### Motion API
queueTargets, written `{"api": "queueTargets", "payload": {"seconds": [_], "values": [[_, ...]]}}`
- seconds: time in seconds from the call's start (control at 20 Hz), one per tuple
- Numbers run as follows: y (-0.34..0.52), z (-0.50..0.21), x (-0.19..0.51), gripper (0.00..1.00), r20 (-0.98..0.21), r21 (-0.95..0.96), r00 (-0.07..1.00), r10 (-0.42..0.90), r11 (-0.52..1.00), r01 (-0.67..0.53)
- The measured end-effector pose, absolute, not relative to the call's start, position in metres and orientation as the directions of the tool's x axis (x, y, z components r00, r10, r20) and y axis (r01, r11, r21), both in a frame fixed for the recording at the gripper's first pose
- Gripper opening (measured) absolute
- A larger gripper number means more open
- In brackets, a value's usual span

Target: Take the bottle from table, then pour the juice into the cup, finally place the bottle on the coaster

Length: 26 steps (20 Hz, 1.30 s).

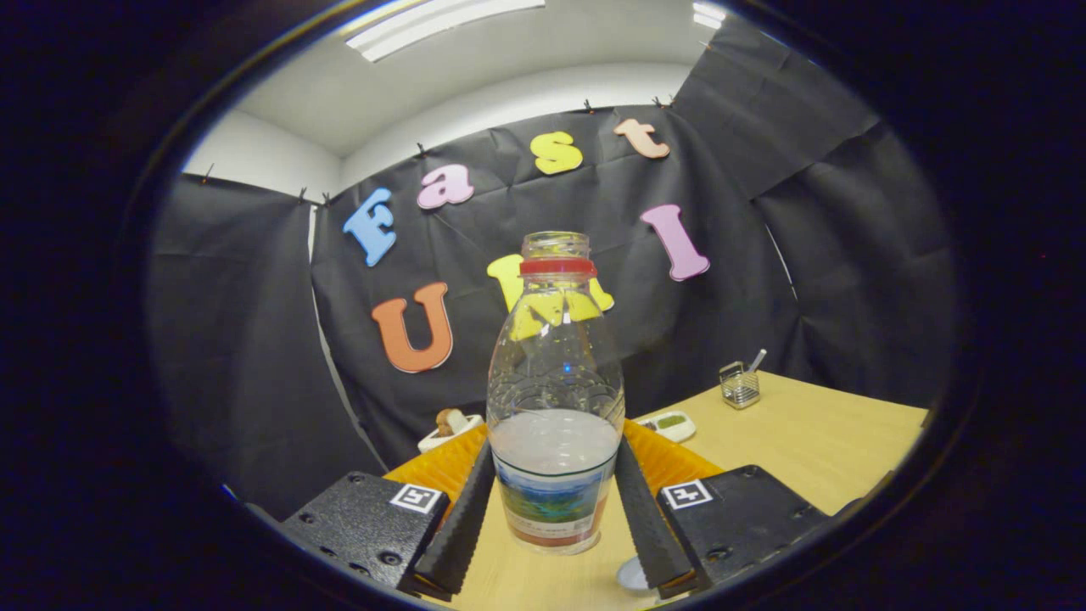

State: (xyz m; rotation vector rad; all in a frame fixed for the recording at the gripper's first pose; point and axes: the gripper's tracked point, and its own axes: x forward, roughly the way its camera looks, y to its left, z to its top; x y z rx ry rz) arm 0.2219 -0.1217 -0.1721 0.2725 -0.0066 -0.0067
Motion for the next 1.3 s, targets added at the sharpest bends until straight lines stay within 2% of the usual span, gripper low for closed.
{"api": "queueTargets", "payload": {"seconds": [0.25,0.65,1.3], "values": [[-0.103,-0.204,0.25,0.8,-0.044,0.247,0.998,0.035,0.969,-0.023],[-0.102,-0.247,0.291,0.8,-0.102,0.072,0.993,-0.051,0.996,0.058],[-0.047,-0.356,0.357,0.81,-0.227,-0.117,0.972,-0.056,0.993,0.03]]}}
